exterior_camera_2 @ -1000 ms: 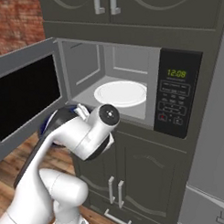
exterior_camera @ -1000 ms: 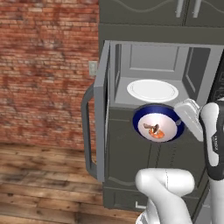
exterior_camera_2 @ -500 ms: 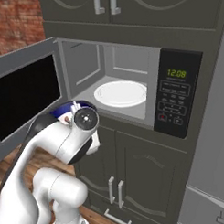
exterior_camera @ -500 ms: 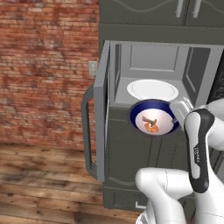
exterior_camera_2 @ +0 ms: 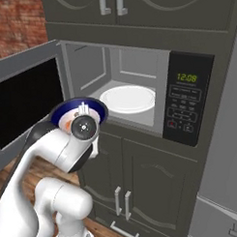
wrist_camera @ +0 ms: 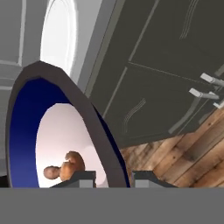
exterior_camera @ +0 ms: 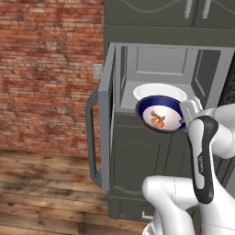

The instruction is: Place the bowl containing the mushroom and shrimp in the microwave. Close the microwave door and press the start button to microwave the meal.

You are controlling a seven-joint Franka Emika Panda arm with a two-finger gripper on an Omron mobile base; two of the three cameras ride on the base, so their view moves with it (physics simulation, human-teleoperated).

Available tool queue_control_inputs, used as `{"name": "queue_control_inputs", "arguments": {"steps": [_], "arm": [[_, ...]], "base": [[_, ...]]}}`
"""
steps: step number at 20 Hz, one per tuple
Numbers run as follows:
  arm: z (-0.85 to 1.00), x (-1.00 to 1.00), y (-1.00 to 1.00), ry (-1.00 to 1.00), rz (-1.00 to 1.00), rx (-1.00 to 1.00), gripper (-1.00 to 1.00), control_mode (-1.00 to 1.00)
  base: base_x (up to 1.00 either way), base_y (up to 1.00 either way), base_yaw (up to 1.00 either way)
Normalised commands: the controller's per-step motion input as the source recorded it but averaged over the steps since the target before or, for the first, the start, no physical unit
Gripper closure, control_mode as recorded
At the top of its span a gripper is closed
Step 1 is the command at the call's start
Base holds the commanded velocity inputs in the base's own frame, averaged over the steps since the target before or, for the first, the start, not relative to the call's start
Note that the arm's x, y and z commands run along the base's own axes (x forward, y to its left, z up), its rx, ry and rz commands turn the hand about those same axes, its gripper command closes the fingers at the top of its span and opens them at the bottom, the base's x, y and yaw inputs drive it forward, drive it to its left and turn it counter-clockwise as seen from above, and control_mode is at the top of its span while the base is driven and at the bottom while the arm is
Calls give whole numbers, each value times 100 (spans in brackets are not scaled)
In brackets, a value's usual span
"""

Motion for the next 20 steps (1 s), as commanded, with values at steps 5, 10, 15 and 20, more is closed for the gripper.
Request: {"name": "queue_control_inputs", "arguments": {"steps": [5, 10, 15, 20], "arm": [[28, 16, -28, 0, -11, 16, 100, -100], [26, 7, -37, 1, -8, 8, 100, -100], [20, 1, -9, 3, -5, -1, 100, -100], [10, 8, -5, 0, -4, -6, 100, -100]], "base": [[0, 0, 0], [0, 0, 0], [0, 0, 0], [0, 0, 0]]}}
